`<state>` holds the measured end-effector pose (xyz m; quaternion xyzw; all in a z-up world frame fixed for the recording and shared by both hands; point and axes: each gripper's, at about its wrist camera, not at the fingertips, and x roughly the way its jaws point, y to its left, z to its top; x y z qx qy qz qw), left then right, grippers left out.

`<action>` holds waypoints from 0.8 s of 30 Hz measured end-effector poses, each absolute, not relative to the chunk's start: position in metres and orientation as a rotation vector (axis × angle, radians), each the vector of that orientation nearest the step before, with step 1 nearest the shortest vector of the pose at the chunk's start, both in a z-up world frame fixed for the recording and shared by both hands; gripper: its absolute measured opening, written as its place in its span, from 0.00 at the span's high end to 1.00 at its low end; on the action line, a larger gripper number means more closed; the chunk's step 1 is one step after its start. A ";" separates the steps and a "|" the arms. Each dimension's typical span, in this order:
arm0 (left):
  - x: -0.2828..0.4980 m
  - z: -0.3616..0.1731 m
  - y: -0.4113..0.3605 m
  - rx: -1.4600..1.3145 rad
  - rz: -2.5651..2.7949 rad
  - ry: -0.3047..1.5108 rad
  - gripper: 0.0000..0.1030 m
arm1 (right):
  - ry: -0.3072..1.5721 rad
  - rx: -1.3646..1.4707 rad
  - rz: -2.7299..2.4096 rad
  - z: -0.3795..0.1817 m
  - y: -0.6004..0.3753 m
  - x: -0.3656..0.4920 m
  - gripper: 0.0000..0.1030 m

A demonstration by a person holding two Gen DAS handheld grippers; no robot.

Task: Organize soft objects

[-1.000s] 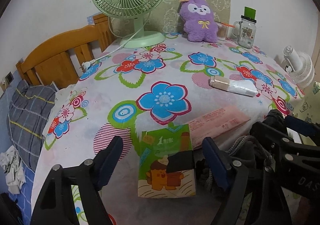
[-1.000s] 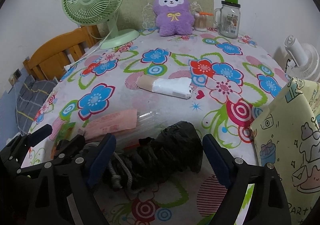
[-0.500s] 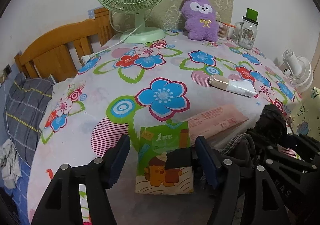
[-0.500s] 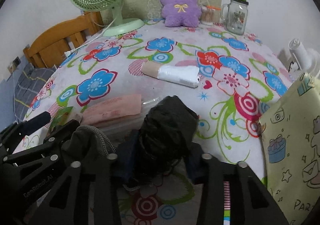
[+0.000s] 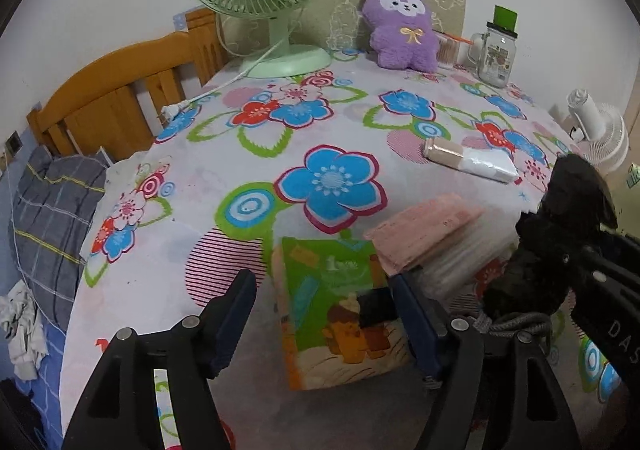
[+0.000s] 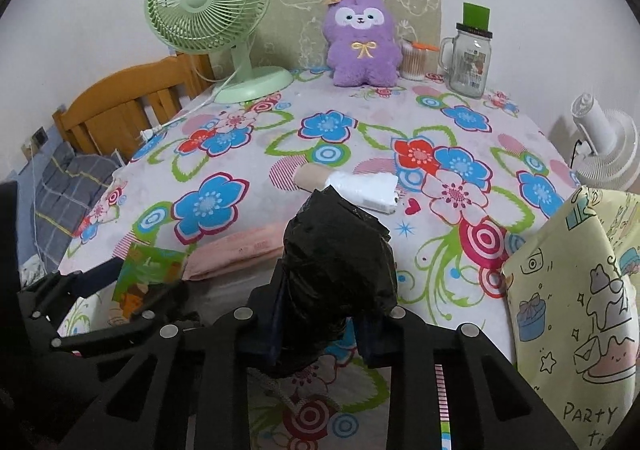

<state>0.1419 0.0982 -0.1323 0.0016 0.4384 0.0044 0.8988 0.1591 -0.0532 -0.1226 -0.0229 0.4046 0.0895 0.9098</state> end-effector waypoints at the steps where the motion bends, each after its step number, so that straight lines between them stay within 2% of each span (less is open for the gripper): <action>1: 0.141 -0.133 0.097 0.006 0.005 0.909 0.35 | 0.830 -0.048 0.185 -0.122 -0.053 0.159 0.71; 4: 0.142 -0.138 0.097 -0.016 -0.014 0.927 0.43 | 0.826 -0.055 0.184 -0.123 -0.050 0.159 0.71; 7: 0.143 -0.141 0.103 -0.081 -0.043 0.954 0.46 | 0.824 -0.059 0.184 -0.123 -0.048 0.158 0.71; 16: 0.136 -0.136 0.098 -0.059 -0.049 0.924 0.48 | 0.802 -0.052 0.166 -0.116 -0.054 0.148 0.71; 24: 0.121 -0.110 0.092 -0.043 -0.051 0.855 0.48 | 0.748 -0.042 0.163 -0.097 -0.063 0.130 0.71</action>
